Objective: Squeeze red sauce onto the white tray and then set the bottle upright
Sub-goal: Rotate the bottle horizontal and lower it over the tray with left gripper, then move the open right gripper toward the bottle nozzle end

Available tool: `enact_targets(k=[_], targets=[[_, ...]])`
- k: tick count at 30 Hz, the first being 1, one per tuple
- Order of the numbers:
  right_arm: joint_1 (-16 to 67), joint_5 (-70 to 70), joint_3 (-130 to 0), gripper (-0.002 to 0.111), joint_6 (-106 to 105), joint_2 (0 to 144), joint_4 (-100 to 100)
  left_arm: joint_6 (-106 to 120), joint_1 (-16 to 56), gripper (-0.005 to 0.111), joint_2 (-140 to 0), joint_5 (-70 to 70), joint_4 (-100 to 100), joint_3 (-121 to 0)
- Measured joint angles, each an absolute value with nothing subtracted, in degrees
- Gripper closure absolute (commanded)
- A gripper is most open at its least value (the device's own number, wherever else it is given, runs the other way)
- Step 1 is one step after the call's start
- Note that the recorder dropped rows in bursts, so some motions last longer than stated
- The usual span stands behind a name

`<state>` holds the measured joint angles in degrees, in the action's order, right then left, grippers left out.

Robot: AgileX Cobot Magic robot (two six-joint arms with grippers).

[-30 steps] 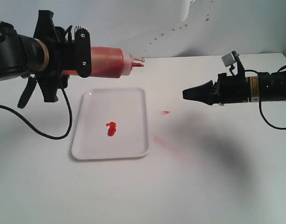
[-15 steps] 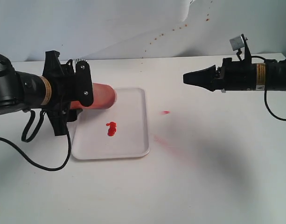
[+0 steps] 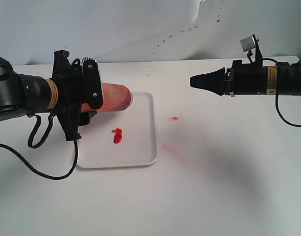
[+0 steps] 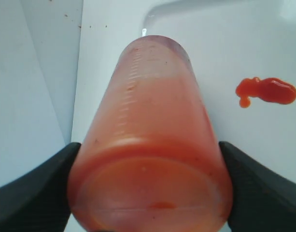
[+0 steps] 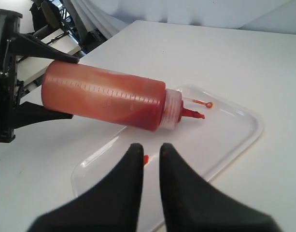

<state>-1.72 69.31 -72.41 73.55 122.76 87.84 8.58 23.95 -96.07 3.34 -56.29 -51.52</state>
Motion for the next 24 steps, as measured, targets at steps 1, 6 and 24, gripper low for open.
enact_targets(k=[1, 6, 24], targets=[[-1.19, 69.31, -72.41, 0.063, 73.55, 122.76, 87.84, 8.48, 23.95, 0.107, -96.07, 3.34, -56.29, -51.52], [3.48, 69.31, -72.41, 0.015, 73.55, 122.76, 87.95, 8.00, 23.95, 0.107, -96.07, 3.22, -56.29, -51.52], [13.43, 51.30, -72.41, 0.013, 35.56, 122.76, 86.07, 7.51, 23.95, 0.107, -96.07, -1.08, -56.29, -51.52]])
